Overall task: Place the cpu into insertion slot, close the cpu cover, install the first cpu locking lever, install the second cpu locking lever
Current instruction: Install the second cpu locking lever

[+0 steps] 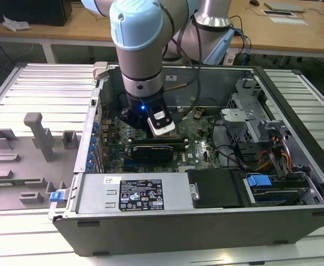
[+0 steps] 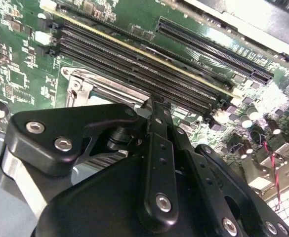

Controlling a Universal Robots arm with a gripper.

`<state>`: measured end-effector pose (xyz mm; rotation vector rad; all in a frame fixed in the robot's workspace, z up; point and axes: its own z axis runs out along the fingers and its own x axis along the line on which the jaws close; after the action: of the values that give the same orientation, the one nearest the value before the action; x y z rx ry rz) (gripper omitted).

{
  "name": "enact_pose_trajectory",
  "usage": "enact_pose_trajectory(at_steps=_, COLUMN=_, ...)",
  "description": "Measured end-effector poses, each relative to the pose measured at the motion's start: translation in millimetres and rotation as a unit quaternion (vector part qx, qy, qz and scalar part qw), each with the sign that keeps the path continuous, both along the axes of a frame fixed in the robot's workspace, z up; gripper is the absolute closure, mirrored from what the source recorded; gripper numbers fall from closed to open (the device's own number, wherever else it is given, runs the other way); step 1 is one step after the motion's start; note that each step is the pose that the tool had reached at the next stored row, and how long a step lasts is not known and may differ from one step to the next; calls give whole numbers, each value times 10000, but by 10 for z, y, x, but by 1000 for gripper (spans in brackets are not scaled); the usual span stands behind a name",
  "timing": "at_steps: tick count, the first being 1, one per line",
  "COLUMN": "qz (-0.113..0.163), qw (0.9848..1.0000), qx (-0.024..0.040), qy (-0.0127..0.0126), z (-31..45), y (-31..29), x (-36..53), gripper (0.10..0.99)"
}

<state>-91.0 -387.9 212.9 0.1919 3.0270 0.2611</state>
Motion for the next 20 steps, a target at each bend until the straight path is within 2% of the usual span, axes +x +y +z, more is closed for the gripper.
enact_pose_trajectory(at_steps=1, qz=23, qw=10000, qx=32, qy=-1, z=-2, y=-29, x=-8, gripper=980)
enact_pose_trajectory(at_steps=3, qz=58, qw=9999, qx=121, qy=-2, z=-4, y=-47, x=-12, gripper=980)
enact_pose_trajectory(at_steps=5, qz=116, qw=9996, qx=247, qy=-2, z=-14, y=-65, x=-20, gripper=980)
enact_pose_trajectory(at_steps=7, qz=158, qw=9994, qx=307, qy=-1, z=-31, y=-72, x=-28, gripper=980)
enact_pose_trajectory(at_steps=13, qz=273, qw=9989, qx=390, qy=1, z=-94, y=-72, x=-33, gripper=980)
enact_pose_trajectory(at_steps=20, qz=369, qw=9985, qx=395, qy=5, z=-141, y=-16, x=-56, gripper=980)
